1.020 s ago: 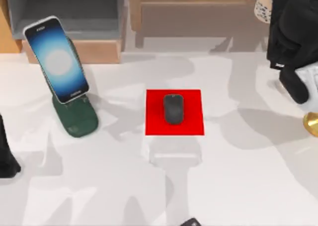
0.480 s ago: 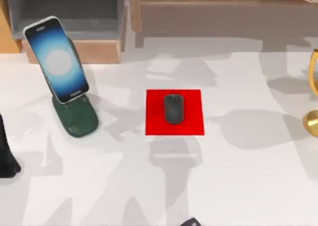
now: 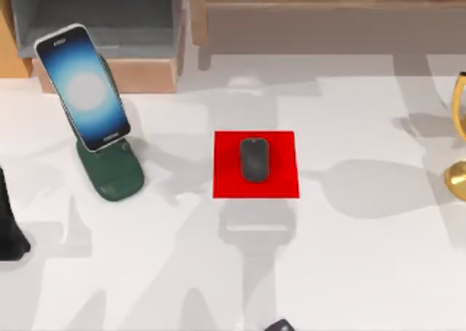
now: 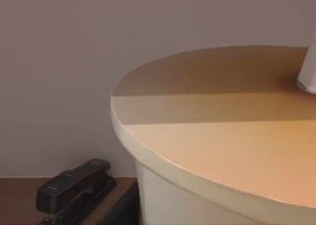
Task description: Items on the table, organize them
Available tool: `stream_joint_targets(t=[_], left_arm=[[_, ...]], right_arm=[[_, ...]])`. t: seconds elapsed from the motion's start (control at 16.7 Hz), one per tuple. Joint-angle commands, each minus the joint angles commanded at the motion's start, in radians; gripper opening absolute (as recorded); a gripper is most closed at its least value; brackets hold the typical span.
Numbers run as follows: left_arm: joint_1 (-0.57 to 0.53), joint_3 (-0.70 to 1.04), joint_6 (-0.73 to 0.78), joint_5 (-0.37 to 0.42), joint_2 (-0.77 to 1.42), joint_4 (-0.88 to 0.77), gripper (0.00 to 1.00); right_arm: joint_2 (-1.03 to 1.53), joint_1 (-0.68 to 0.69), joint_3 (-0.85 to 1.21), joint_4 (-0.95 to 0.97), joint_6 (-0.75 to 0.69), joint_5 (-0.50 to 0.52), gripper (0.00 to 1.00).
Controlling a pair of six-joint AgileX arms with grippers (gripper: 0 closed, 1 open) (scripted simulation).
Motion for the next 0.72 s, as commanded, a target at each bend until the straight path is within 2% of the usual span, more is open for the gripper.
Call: stream_joint_targets(t=[0.18,0.72], left_arm=[[0.000,0.000,0.000,0.000,0.000,0.000,1.00],[0.000,0.000,0.000,0.000,0.000,0.000,1.00]], right_arm=[[0.013,-0.010,0.020,-0.007,-0.007,-0.032,0.00],[0.011,-0.009,0.018,-0.007,-0.006,-0.032,0.00]])
